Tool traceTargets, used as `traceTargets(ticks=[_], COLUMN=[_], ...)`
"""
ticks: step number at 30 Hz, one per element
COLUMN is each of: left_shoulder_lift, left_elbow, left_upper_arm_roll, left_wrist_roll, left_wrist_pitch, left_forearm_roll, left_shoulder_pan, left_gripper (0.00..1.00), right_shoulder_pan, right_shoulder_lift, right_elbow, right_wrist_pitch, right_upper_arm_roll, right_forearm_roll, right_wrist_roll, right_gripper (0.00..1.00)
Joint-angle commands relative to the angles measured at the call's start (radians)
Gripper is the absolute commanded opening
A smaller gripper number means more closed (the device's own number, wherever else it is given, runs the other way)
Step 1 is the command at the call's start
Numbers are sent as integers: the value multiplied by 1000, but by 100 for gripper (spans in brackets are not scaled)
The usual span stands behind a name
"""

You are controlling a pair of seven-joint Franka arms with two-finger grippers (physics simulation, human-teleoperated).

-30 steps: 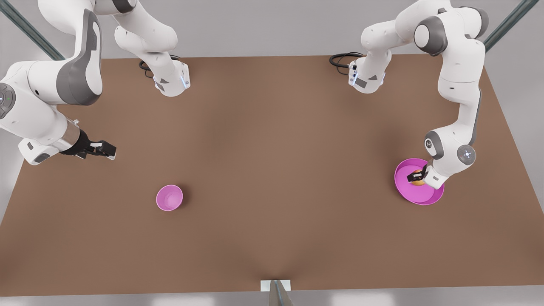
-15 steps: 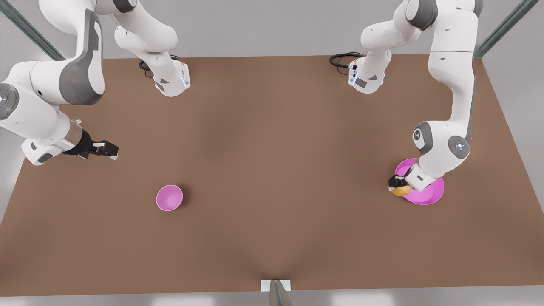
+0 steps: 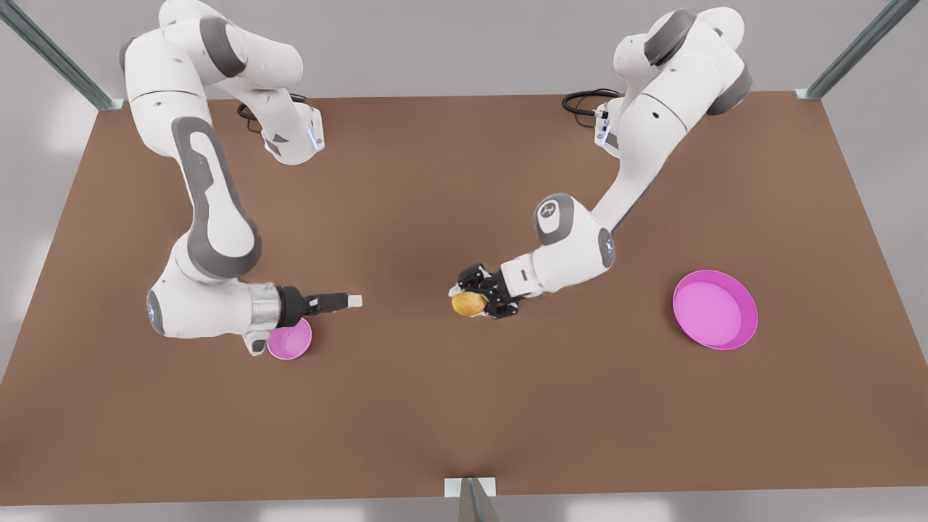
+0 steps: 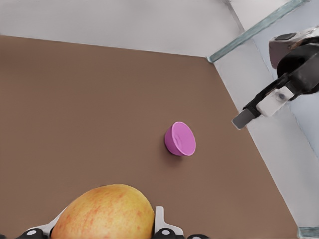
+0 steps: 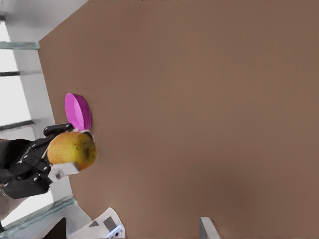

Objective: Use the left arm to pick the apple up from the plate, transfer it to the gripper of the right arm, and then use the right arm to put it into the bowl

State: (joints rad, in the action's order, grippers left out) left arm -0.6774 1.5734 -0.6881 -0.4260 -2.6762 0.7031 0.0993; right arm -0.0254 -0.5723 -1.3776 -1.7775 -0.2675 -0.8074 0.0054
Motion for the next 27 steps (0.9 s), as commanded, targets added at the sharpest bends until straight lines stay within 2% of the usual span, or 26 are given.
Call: traceTargets(ticks=[1,3,5,7,11,17,24,27], left_shoulder_lift=[-74,-110,-140,-157,-249,-272,-274,-275], left_elbow=[-56,-93,-127,-139,-225,-248,-250,-250], left_upper_arm_roll=[-74,-114,-142,-162,-160,-157,-154,-154], left_wrist_roll=[-888,-1103,-1353,-1570,-1672,-1683,-1683,-1683], left_wrist_pitch=[-198,-205,-202,-198,-198,-198,-198,-197], left_forearm_roll=[128,259,475,618,636,636,636,636], left_shoulder_pan=[2,3,3,5,60,80,76,76], left_gripper=[75,75,75,75,75,75,76,77], right_shoulder_pan=[5,41,41,39,5,-71,-88,-96], right_shoulder_lift=[-80,-172,-231,-247,-251,-227,-207,-190], right_elbow=[77,202,207,207,100,-86,-110,-103], right_wrist_pitch=[-115,-132,-125,-111,-20,55,128,130], right_upper_arm_roll=[-12,-42,-58,-58,-56,-88,-90,-91], right_forearm_roll=[-234,-240,-374,-415,-564,-547,-454,-454], right_wrist_roll=[-249,-237,-356,-374,-550,-774,-730,-389], right_gripper=[100,100,100,100,100,100,100,100])
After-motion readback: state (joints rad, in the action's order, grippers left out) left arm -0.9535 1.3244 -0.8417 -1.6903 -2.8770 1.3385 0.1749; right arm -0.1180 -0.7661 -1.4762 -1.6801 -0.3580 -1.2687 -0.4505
